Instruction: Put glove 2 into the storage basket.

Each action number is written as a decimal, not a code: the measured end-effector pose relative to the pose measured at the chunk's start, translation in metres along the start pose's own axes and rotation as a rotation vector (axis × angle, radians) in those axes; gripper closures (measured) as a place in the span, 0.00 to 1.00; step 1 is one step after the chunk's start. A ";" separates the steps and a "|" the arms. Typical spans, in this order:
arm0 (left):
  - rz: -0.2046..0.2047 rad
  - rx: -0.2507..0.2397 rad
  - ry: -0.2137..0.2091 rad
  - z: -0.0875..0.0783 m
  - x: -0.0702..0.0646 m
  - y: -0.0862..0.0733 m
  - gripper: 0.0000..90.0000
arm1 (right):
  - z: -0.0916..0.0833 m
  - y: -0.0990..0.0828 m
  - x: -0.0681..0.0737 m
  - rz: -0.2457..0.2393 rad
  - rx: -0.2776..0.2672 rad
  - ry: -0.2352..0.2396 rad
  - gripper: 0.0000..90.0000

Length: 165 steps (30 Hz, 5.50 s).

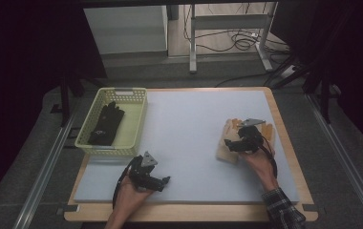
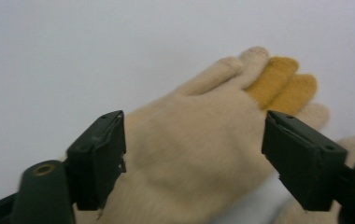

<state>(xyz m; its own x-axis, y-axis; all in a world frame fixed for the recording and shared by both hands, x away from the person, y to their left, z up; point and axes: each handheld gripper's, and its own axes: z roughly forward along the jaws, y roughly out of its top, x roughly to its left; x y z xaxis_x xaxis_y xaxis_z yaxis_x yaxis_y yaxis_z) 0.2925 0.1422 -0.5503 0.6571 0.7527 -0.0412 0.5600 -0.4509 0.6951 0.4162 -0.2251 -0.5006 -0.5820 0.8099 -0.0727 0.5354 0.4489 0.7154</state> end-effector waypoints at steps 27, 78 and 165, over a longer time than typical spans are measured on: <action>-0.001 -0.002 0.003 0.000 0.000 0.000 0.01 | -0.019 0.004 0.026 0.028 -0.075 0.118 0.62; -0.001 -0.003 0.004 0.000 0.000 0.000 0.01 | -0.028 -0.032 0.062 -0.065 -0.019 0.244 0.66; 0.000 -0.004 0.006 0.000 0.000 0.000 0.02 | -0.062 0.021 0.093 0.069 -0.137 0.367 0.65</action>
<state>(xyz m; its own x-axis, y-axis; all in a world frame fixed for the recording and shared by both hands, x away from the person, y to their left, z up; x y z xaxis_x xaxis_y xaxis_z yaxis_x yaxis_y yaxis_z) 0.2923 0.1428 -0.5502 0.6544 0.7552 -0.0371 0.5581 -0.4493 0.6976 0.3356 -0.1631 -0.4493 -0.7410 0.6365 0.2138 0.5085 0.3240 0.7978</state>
